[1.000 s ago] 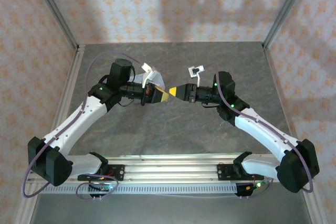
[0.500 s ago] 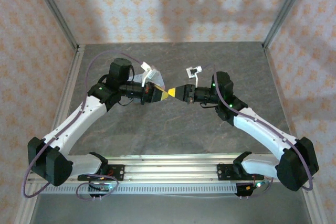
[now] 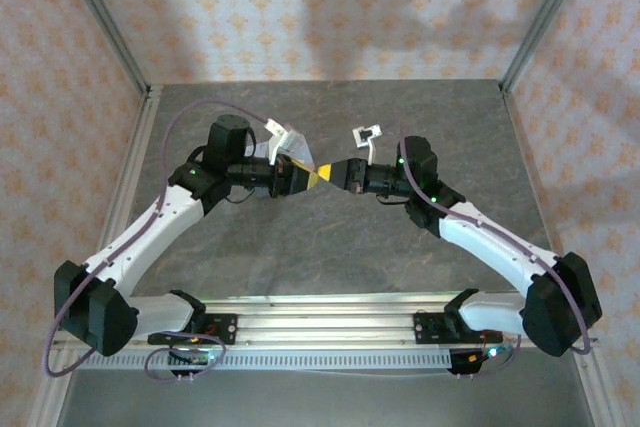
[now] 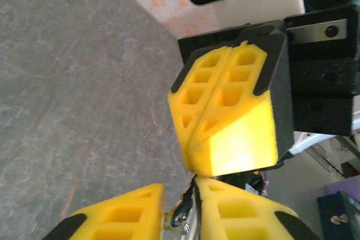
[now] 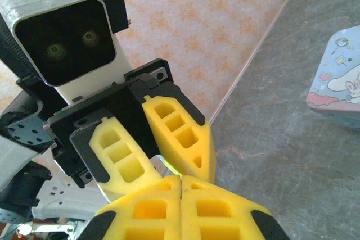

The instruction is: Unlock the padlock with the key

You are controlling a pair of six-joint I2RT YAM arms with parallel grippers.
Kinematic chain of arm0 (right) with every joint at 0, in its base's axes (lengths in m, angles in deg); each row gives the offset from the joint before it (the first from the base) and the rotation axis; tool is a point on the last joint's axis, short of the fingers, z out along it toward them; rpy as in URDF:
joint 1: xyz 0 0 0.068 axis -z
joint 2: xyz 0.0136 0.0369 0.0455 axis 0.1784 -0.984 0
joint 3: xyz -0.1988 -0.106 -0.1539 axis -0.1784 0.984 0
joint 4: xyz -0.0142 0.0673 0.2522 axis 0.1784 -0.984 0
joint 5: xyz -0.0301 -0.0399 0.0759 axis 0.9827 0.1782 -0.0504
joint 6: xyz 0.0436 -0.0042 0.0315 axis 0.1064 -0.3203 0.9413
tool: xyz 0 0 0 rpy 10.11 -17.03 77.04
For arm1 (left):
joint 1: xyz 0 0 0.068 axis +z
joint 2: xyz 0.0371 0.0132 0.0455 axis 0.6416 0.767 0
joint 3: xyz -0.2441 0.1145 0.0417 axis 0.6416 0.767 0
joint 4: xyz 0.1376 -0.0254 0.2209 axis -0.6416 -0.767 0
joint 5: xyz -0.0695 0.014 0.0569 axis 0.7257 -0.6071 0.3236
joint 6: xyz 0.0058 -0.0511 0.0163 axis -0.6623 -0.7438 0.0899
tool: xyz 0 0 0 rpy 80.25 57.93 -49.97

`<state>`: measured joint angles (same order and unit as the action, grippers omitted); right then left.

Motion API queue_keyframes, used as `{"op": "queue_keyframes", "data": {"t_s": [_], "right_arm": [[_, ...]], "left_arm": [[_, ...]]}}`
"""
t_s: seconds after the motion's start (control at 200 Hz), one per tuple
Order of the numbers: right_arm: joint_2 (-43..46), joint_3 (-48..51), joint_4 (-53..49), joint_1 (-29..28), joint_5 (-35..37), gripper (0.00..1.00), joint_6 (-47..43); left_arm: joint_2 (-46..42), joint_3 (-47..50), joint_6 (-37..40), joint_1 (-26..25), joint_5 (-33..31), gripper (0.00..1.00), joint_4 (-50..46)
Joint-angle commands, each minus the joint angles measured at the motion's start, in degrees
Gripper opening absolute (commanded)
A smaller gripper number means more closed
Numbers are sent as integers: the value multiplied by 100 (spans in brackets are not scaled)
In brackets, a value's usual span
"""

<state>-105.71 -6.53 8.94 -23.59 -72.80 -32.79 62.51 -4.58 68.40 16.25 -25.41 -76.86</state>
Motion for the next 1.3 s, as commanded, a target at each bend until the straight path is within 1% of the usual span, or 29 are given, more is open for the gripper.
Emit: {"op": "queue_keyframes", "data": {"t_s": [0.0,0.095,0.17,0.2,0.265,0.33,0.445,0.525,0.576,0.626,0.661,0.706,0.781,0.846,0.916,0.926,1.021,1.171,1.296], "right_arm": [[-71,9,51,-37,290,0,-24],[-78,-82,-248,-32,470,0,-151],[-54,-237,-819,-11,761,0,-423],[-43,-344,-1177,1,935,0,-603],[-59,-657,-2077,21,1378,0,-1120],[-131,-956,-2695,21,1630,0,-1577],[-380,-1447,-3437,21,1708,0,-2227],[-567,-1691,-3647,15,1539,0,-2550],[-667,-1791,-3646,14,1279,0,-2684],[-755,-1850,-3541,12,961,0,-2746],[-807,-1869,-3414,12,689,0,-2747],[-871,-1879,-3206,12,291,0,-2731],[-955,-1879,-2869,12,-192,0,-2581],[-1012,-1870,-2591,12,-481,0,-2433],[-1061,-1846,-2314,12,-674,0,-2248],[-1068,-1844,-2285,12,-697,0,-2228],[-1106,-1841,-2063,12,-849,0,-2074],[-1084,-1748,-1692,12,-957,0,-1795],[-1080,-1672,-1461,16,-1029,0,-1632]], "left_arm": [[-224,53,-193,12,-105,27,452],[-275,113,-287,79,-226,30,443],[-377,180,-393,149,-432,33,405],[-418,197,-435,166,-615,34,337],[-542,205,-535,169,-1255,39,-2],[-656,256,-608,169,-1683,43,-272],[-806,412,-822,169,-2280,47,-660],[-865,533,-736,173,-2465,48,-954],[-926,638,-630,169,-2417,48,-1041],[-1071,860,-644,169,-2192,48,-831],[-1228,1086,-752,173,-1955,48,-509],[-1451,1397,-998,176,-1659,49,151],[-1735,1790,-1519,180,-1448,51,1151],[-1718,1942,-1845,178,-1196,51,1802],[-1585,2066,-2140,178,-896,50,2430],[-1569,2084,-2281,178,-864,50,2524],[-1500,2256,-2641,178,-791,48,3142],[-1382,2397,-2990,180,-651,43,3776],[-1335,2449,-3051,186,-631,40,3885]]}}
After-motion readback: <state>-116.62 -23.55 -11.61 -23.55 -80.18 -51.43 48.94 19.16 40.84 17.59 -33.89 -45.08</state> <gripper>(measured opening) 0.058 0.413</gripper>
